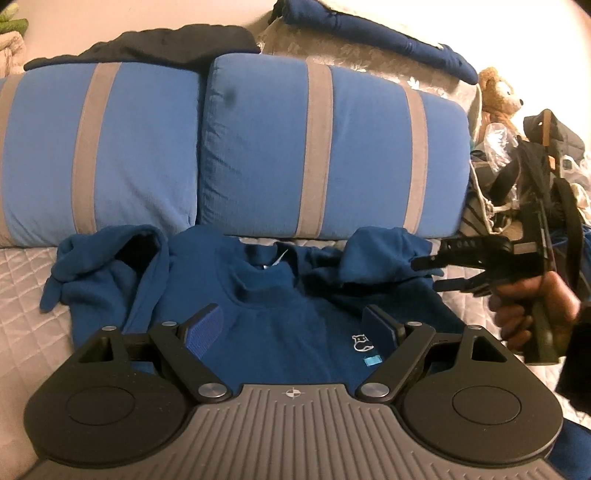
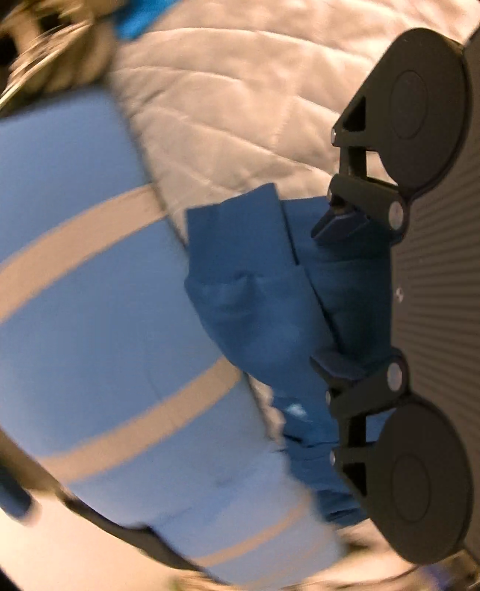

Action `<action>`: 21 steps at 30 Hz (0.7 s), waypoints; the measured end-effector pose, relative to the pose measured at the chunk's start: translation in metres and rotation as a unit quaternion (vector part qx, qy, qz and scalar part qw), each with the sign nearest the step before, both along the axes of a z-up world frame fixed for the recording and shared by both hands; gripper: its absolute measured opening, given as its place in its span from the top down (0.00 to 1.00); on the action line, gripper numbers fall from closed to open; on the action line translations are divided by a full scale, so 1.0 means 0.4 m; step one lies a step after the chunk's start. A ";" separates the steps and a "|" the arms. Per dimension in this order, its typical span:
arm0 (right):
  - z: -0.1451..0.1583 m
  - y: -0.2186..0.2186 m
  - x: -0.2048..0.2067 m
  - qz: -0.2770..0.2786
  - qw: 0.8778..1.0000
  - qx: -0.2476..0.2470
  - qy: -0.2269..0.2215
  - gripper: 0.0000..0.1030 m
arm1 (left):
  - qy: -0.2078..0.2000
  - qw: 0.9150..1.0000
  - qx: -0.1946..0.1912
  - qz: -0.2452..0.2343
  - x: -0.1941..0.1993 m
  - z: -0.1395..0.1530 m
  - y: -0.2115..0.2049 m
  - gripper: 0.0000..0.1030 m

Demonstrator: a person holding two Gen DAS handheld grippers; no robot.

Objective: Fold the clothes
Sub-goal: 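Grasp the sweatshirt sleeve cuff with the right tool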

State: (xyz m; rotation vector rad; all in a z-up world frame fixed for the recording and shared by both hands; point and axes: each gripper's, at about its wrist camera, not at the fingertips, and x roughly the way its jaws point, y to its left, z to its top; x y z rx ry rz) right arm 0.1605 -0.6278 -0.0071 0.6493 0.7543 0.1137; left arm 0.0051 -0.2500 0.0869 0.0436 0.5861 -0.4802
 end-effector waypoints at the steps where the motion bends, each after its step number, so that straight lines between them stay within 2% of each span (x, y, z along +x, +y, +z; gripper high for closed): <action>1: -0.013 -0.009 0.002 -0.021 1.000 0.023 0.002 0.37 | 0.002 1.000 -0.001 0.000 0.001 0.000 0.001 0.19; 3: -0.040 -0.027 0.006 -0.062 0.996 0.067 0.006 0.40 | 0.004 1.000 -0.003 0.001 0.004 0.000 0.003 0.19; 7: -0.064 -0.044 0.000 -0.112 0.988 0.104 -0.002 0.49 | 0.010 1.000 -0.006 0.004 0.009 -0.003 0.004 0.19; 9: -0.064 -0.046 0.000 -0.122 0.986 0.111 -0.008 0.63 | 0.011 1.000 -0.007 0.004 0.010 -0.003 0.005 0.19; 11: -0.057 -0.052 0.003 -0.124 0.986 0.111 -0.015 0.71 | 0.010 1.000 -0.008 0.003 0.008 -0.004 0.005 0.19; 12: -0.048 -0.053 0.005 -0.124 0.987 0.101 -0.017 0.77 | 0.010 1.000 -0.007 0.002 0.008 -0.005 0.005 0.19; 15: -0.014 -0.055 0.012 -0.118 0.991 0.066 -0.025 0.85 | 0.013 1.000 0.000 0.000 0.007 -0.010 0.002 0.19; 21: 0.121 -0.063 -0.014 -0.091 0.993 -0.041 -0.056 0.87 | 0.007 1.000 0.004 0.001 0.006 -0.009 0.001 0.19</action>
